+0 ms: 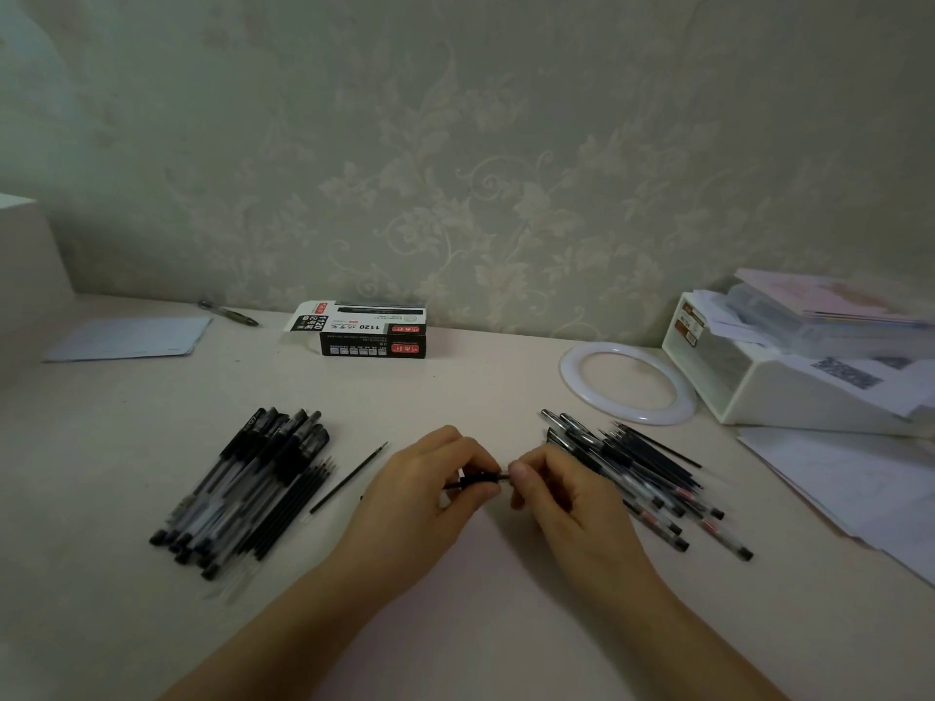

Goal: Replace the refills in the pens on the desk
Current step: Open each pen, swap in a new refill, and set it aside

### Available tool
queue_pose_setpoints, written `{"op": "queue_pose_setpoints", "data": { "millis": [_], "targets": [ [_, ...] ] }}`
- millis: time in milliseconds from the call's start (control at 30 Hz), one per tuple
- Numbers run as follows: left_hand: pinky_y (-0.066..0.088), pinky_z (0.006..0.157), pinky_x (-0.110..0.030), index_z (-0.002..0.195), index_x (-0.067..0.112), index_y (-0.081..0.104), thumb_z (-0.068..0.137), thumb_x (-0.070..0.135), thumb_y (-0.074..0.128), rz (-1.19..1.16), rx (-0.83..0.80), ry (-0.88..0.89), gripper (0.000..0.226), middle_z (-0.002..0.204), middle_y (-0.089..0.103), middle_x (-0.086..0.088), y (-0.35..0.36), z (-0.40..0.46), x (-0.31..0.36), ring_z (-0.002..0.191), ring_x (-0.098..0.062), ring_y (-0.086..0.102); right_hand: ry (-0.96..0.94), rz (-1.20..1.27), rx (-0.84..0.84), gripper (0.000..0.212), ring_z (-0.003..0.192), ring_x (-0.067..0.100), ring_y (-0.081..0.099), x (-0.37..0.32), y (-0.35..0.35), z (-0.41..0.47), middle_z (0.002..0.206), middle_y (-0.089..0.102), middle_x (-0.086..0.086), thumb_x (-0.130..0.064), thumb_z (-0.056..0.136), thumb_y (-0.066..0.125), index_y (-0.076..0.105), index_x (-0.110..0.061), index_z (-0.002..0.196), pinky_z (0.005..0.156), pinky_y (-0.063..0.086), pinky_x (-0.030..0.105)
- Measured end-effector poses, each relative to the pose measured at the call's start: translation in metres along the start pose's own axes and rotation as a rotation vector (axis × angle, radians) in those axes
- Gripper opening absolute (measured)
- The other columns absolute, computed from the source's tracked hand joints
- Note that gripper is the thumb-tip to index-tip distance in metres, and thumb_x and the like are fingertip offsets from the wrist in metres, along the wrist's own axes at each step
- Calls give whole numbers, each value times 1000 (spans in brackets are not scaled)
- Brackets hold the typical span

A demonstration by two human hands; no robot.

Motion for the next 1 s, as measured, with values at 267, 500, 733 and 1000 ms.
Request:
{"op": "queue_pose_setpoints", "data": {
  "millis": [267,500,733,1000],
  "targets": [
    [48,72,-19,95,30,68,90,29,64,70,31,-136,7,89,58,17,-2,-1,-15,82,-3,55,23,-441,147,18,94,5,45,19,-14,1,98,51,-16,-33,83,74,67,-25,98,78,36,9],
    [40,67,-9,94,34,67,89,26,64,107,-9,-121,9,88,55,19,1,-1,-16,81,-1,54,5,-452,86,11,91,-4,47,22,-8,2,87,54,-21,-23,84,72,61,-26,82,75,37,14],
    [37,66,-5,92,36,67,88,27,66,92,-55,-92,10,86,55,18,3,-2,-15,79,0,53,18,-144,50,17,80,3,59,15,-7,2,89,65,-19,-14,89,67,66,-31,87,68,43,9],
    [43,67,-8,100,32,66,87,26,68,-2,-67,-71,14,85,61,16,6,-2,-13,79,-2,57,32,-25,-16,18,80,7,64,11,-3,2,88,70,-13,-16,88,69,69,-34,90,69,47,13]
  ]
}}
Point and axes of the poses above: each hand's wrist, its own z-axis towards the middle knuckle, its own y-axis out of the palm, x = y × z, the point moved 6 cm from there along z, towards the middle knuckle
